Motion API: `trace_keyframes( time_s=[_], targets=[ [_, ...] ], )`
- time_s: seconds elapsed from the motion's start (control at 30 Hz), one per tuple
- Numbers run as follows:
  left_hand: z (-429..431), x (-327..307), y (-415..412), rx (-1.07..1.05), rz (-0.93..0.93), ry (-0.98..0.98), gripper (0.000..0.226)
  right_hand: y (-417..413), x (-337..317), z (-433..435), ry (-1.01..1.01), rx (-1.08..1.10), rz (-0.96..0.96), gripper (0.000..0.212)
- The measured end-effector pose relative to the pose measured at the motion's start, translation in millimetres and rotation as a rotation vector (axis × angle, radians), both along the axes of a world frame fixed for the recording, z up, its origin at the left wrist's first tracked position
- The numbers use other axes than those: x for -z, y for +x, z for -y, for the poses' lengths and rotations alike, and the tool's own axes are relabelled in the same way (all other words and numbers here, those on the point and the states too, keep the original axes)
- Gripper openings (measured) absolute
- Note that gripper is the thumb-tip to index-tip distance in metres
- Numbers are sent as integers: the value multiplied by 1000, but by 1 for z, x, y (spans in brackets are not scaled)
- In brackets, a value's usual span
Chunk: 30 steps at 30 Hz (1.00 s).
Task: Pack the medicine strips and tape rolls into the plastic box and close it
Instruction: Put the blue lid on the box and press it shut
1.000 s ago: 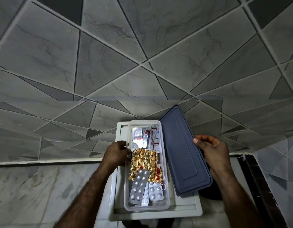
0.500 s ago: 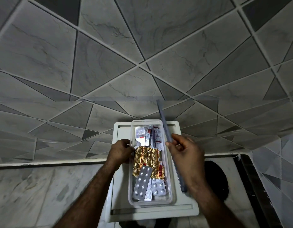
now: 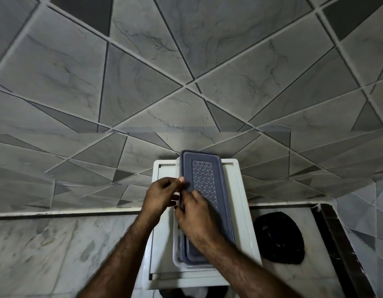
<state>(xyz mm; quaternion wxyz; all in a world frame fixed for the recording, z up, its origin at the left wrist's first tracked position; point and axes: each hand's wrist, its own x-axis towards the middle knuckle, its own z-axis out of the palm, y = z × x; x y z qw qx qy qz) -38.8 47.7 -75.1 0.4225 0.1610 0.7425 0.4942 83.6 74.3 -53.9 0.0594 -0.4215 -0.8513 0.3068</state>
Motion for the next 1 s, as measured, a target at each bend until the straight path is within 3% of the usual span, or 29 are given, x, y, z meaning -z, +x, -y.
trace_keyframes(
  time_s=[0.1, 0.27, 0.43, 0.63, 1.0],
  targets=[
    [-1, 6, -3, 11, -77, -80, 22, -2, 10, 0, -33, -39, 47, 37],
    [-3, 13, -3, -39, -137, -118, 21, 14, 17, -23, -30, 87, -58, 36],
    [-3, 18, 4, -31, -220, -167, 37, 51, 35, -63, 51, 330, -32, 45],
    [-8, 17, 10, -2, -314, -194, 43, 56, 48, -65, -92, 374, -145, 37],
    [0, 21, 10, -194, 13, -41, 32, 50, 49, -62, -161, 476, -267, 28]
  ],
)
